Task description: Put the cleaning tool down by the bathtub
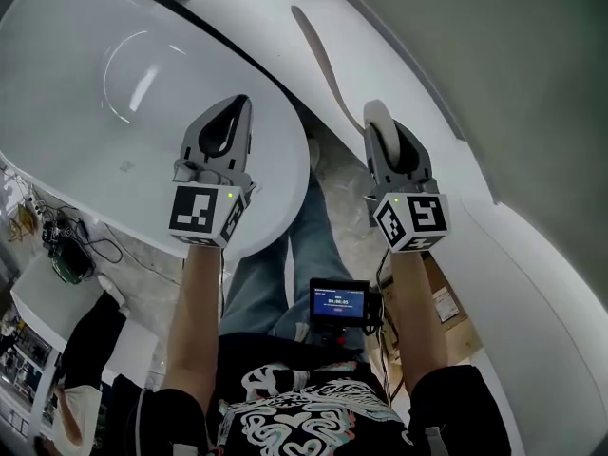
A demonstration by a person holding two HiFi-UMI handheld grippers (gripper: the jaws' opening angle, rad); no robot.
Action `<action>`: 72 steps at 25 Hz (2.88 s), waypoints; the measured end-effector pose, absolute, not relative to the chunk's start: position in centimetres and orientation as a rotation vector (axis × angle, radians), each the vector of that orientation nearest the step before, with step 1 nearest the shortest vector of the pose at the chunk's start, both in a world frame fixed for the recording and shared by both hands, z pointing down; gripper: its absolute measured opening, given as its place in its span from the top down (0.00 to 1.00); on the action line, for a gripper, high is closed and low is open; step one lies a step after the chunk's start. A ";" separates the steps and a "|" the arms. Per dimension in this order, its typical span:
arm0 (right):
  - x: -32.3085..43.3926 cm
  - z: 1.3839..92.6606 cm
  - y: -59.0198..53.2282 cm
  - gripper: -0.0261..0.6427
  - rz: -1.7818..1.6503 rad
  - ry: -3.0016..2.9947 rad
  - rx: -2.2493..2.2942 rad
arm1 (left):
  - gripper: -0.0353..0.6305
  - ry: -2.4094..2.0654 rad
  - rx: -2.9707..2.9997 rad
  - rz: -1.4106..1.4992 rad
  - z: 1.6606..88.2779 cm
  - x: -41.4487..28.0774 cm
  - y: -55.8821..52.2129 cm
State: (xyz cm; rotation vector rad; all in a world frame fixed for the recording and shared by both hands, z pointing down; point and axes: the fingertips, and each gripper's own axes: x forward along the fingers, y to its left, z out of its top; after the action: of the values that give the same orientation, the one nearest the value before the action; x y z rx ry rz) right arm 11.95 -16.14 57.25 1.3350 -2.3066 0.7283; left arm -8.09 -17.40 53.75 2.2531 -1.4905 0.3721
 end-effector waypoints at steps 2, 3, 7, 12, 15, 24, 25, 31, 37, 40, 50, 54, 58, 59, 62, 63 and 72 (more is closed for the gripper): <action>12.0 58.6 -16.3 0.75 0.724 -2.299 1.336 | 0.92 -1.483 2.259 0.394 55.2 -7.8 -17.6; 12.1 59.3 -16.4 0.75 0.718 -2.295 1.335 | 0.92 -1.482 2.254 0.398 55.9 -7.8 -17.7; 11.8 62.0 -17.2 0.75 0.711 -2.273 1.327 | 0.92 -1.467 2.242 0.418 59.0 -7.9 -18.4; 11.7 65.9 -17.8 0.75 0.771 -2.251 1.317 | 0.92 -1.440 2.237 0.435 62.1 -7.5 -18.6; 11.7 68.2 -18.6 0.75 0.742 -2.230 1.294 | 0.92 -1.420 2.235 0.438 64.1 -7.0 -18.9; 10.9 74.4 -18.4 0.75 0.714 -2.201 1.194 | 0.92 -1.397 2.185 0.506 70.5 -7.2 -17.4; 11.0 74.9 -18.4 0.75 0.705 -2.194 1.185 | 0.92 -1.397 2.173 0.510 70.8 -7.2 -17.2; 11.0 78.8 -19.3 0.75 0.685 -2.148 1.150 | 0.92 -1.398 2.151 0.489 72.3 -6.6 -18.2; 11.4 80.3 -19.3 0.75 0.709 -2.129 1.180 | 0.92 -1.374 2.150 0.495 73.5 -5.8 -18.0; 11.4 80.3 -19.7 0.75 0.645 -2.125 1.176 | 0.92 -1.362 2.150 0.514 74.0 -5.4 -17.6; 11.6 80.5 -20.5 0.75 0.437 -2.000 1.187 | 0.92 -1.376 2.116 0.488 74.3 -5.1 -17.3; 11.1 80.7 -20.0 0.75 0.407 -1.991 1.152 | 0.92 -1.358 2.128 0.485 74.0 -4.5 -16.9; 10.4 80.7 -19.6 0.75 0.413 -1.987 1.148 | 0.92 -1.341 2.125 0.481 74.2 -4.4 -16.3; 10.3 80.7 -19.5 0.74 0.416 -1.988 1.143 | 0.92 -1.340 2.124 0.477 74.2 -4.3 -16.3; 9.5 80.7 -19.0 0.70 0.425 -1.993 1.120 | 0.92 -1.332 2.125 0.475 74.1 -4.2 -16.2; 9.3 80.7 -18.8 0.69 0.427 -1.994 1.113 | 0.92 -1.329 2.126 0.476 74.1 -4.2 -16.1; 8.7 80.5 -18.1 0.65 0.446 -2.016 1.097 | 0.92 -1.369 2.095 0.430 73.4 -4.9 -15.7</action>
State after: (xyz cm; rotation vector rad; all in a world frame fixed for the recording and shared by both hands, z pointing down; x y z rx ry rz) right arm 8.67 -18.12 80.54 1.0973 -2.0160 0.4461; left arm -4.94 -15.70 73.36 2.0950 -1.3690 0.4304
